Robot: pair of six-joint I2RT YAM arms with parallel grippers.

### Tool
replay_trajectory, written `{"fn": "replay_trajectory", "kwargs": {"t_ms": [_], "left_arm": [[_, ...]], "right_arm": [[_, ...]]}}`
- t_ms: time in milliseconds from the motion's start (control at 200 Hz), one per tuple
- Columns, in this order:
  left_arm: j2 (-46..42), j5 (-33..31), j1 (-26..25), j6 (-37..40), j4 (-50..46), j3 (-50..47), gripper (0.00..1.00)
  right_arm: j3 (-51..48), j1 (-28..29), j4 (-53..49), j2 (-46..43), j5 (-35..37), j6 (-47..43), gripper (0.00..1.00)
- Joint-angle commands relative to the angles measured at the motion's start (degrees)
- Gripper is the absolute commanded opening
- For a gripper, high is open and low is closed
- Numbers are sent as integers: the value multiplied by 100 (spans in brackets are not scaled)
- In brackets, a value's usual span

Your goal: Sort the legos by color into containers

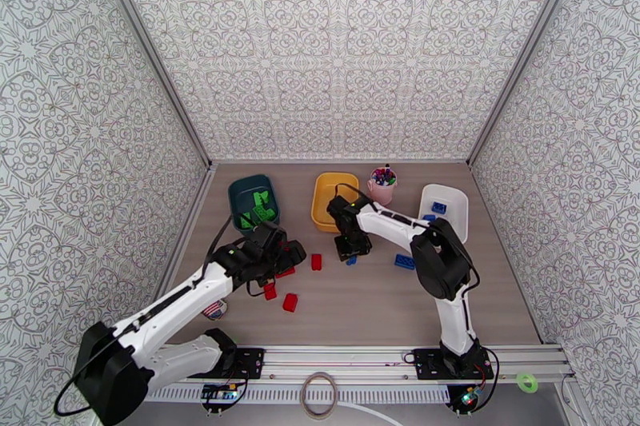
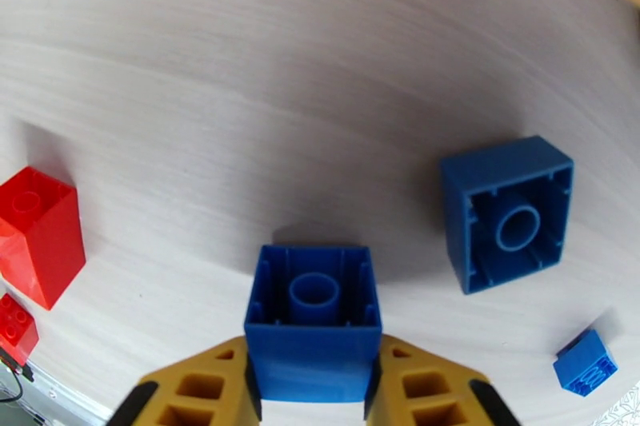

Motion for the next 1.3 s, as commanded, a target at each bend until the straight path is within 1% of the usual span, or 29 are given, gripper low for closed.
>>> {"fn": "replay_trajectory", "kwargs": {"t_ms": [0,140,295,425,630,715,745,865,955,1035,1095,1135,1185,1246,1296], "left_arm": [[394,144,-90,223,305,461,99],[1061,357,-146,492,567,1002,99],[1948,621,-292,818,785,1872,99],[2853,957,-471,1170,763,2936,99],[4318,1363,-822,1671,306,4949,99],[4818,1442,-979,1810,101,5729,99],[4978,1625,-1038,1848,35,5978,99],[5473,1751,-1255,2019,-219,6798,99],[5664,1771,-1386,2058,-328,7104,99],[5705,1787,-1438,2049,-317,7115,99],[5697,1772,-1454,2064,-340,7106,99],[5676,1760,-1448,2093,-374,7081,99],[5636,1721,-1427,2124,-409,7039,99],[5543,1675,-1396,2124,-401,6936,99],[5449,1635,-1352,2103,-348,6799,99]], "right_arm": [[11,-195,-67,-616,-198,178,26],[-148,-547,-36,-1025,-429,304,24],[-292,-1152,-35,-1430,-647,367,23],[-443,-1800,-87,-1740,-745,386,22],[-606,-3026,-138,-2187,-874,406,22],[-571,-3608,-169,-2257,-877,418,22],[-553,-3787,-175,-2265,-861,434,22],[-432,-4351,-226,-2199,-734,492,22],[-278,-4631,-304,-2054,-622,492,22],[-129,-4783,-380,-1905,-524,458,23],[-21,-4860,-429,-1799,-455,431,25],[26,-4900,-459,-1749,-430,416,28],[83,-4926,-483,-1690,-400,386,35],[147,-4933,-523,-1639,-345,344,45],[156,-4933,-543,-1627,-329,325,50]]}}
